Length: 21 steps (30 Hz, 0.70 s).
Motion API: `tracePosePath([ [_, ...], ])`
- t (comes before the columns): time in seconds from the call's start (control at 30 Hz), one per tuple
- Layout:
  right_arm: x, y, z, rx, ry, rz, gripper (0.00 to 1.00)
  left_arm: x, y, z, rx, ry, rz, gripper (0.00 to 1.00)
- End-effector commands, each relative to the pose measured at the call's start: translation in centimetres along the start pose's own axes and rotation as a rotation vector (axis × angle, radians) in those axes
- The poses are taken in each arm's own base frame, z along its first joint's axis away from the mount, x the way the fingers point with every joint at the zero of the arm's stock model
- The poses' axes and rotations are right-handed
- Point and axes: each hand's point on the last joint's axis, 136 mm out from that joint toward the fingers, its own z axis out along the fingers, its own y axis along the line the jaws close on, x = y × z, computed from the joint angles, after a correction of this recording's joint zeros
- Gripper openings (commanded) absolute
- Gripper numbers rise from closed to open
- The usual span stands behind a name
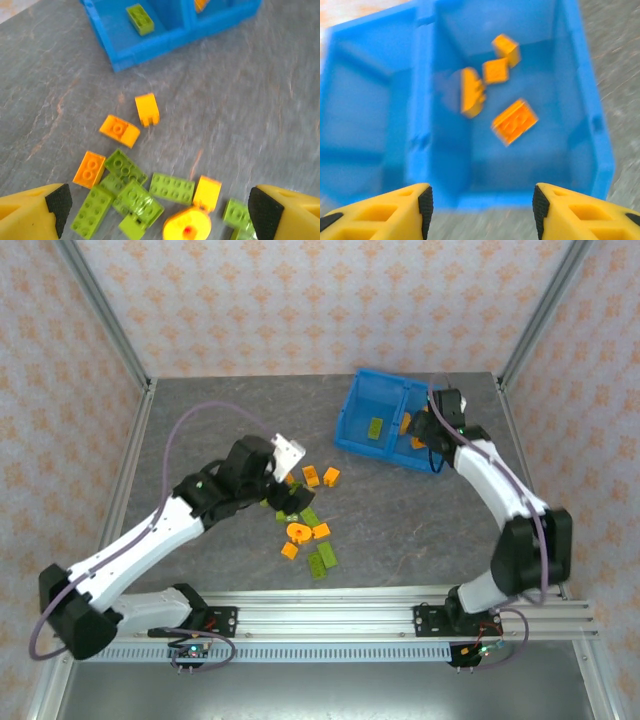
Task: Sort the legos into containers by color
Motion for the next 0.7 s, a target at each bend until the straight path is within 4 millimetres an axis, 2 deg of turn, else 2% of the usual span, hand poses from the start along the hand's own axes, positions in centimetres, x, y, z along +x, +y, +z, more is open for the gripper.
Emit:
tracePosePath([
  [0.0,4.7,3.8,-4.8,-0.260,0.137,-0.057,0.60,1.3,1.2,1.8,-0.103,0.163,-0.250,0.93],
  [0.13,9.3,4.9,-9.8,-0.432,0.315,-0.116,0.64,1.0,1.1,6.4,-0.119,0.227,-0.292,0.92],
  [0.3,13.8,4.9,-13.5,-0.552,0.511,-0.115,0.74,1.2,1.2,12.3,-0.139,0.347,-0.273,0.88],
  [0.37,14.9,4.5,-13.9,-0.553,0.545,-0.113,0.75,1.3,0.9,14.2,-0.131,0.395,-0.263,0.88],
  [0.47,15.5,3.3,-13.6,-0.514,0.525,-0.100,0.77,1.2,1.4,16.8,-0.162,0.445,-0.236,0.87],
  [0.67,16.1,2.7,-13.1,-0.491,0.529,-0.095,0.77,1.8,2.7,20.7,-0.233,0.495,-0.179,0.74],
])
